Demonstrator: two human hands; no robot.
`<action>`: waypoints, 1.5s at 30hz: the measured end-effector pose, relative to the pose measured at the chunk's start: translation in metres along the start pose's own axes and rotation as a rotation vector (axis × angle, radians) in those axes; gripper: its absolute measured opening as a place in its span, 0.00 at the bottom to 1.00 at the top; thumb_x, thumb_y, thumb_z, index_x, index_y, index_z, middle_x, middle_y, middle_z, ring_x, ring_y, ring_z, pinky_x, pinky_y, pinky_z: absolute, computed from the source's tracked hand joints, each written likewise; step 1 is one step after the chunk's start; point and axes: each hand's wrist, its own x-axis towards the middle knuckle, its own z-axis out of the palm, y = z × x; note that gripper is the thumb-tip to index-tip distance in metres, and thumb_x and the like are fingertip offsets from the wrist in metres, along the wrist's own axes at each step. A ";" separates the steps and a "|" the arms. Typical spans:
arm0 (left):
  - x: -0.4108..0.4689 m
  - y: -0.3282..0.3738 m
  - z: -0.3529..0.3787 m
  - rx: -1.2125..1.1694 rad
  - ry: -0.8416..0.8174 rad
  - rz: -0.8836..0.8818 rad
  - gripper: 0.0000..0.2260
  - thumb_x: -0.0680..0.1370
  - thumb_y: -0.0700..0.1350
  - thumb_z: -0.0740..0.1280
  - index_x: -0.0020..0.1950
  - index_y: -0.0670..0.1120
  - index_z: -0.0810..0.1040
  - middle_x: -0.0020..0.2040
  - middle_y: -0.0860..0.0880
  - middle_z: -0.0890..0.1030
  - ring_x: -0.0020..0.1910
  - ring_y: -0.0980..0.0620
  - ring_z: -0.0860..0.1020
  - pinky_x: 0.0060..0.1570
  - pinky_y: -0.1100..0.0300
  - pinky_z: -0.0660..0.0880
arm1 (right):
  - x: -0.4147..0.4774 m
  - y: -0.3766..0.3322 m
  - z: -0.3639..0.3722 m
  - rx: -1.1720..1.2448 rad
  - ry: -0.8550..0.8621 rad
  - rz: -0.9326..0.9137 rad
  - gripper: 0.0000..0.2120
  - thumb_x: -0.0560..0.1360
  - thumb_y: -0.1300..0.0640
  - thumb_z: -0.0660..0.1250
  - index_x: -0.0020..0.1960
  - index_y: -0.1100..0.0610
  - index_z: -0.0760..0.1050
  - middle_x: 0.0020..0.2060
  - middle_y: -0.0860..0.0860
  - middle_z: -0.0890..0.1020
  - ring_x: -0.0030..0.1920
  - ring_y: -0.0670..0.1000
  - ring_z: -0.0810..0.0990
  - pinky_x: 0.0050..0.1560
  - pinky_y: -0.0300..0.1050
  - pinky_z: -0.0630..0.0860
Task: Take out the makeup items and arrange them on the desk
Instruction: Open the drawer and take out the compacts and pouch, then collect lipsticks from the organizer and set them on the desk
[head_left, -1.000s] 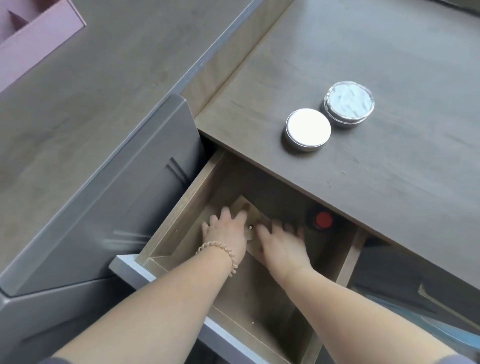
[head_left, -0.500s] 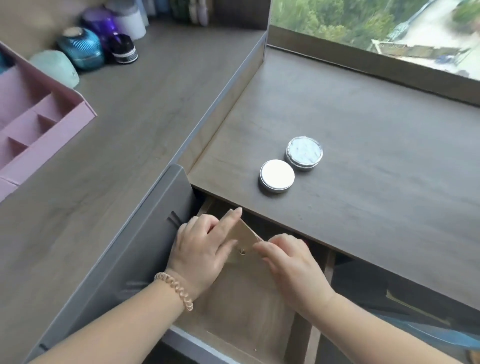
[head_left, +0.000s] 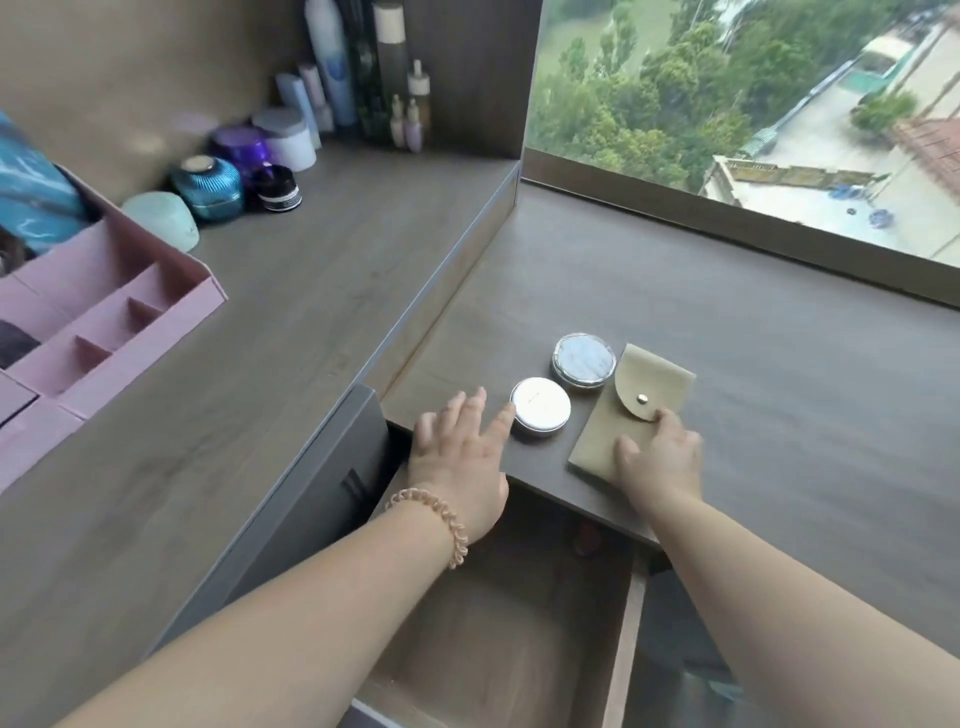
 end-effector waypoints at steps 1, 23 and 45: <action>-0.001 -0.002 -0.001 0.003 -0.020 -0.010 0.31 0.77 0.51 0.59 0.77 0.55 0.47 0.78 0.47 0.48 0.76 0.47 0.47 0.69 0.49 0.51 | -0.001 -0.001 0.003 -0.099 -0.062 0.007 0.29 0.74 0.47 0.65 0.71 0.52 0.61 0.68 0.58 0.64 0.67 0.60 0.65 0.67 0.55 0.62; -0.143 -0.202 -0.094 0.118 0.513 -0.688 0.32 0.67 0.42 0.69 0.70 0.50 0.68 0.73 0.46 0.67 0.71 0.46 0.65 0.64 0.47 0.58 | -0.217 -0.229 0.137 -0.199 -0.248 -1.623 0.29 0.66 0.59 0.64 0.68 0.54 0.69 0.69 0.57 0.72 0.68 0.58 0.70 0.67 0.55 0.65; -0.179 -0.266 -0.092 0.111 0.394 -0.727 0.31 0.74 0.41 0.51 0.77 0.47 0.49 0.77 0.51 0.55 0.77 0.50 0.49 0.71 0.55 0.50 | -0.271 -0.287 0.194 -0.440 -0.215 -1.811 0.16 0.72 0.63 0.58 0.60 0.56 0.67 0.57 0.54 0.72 0.56 0.58 0.70 0.53 0.49 0.65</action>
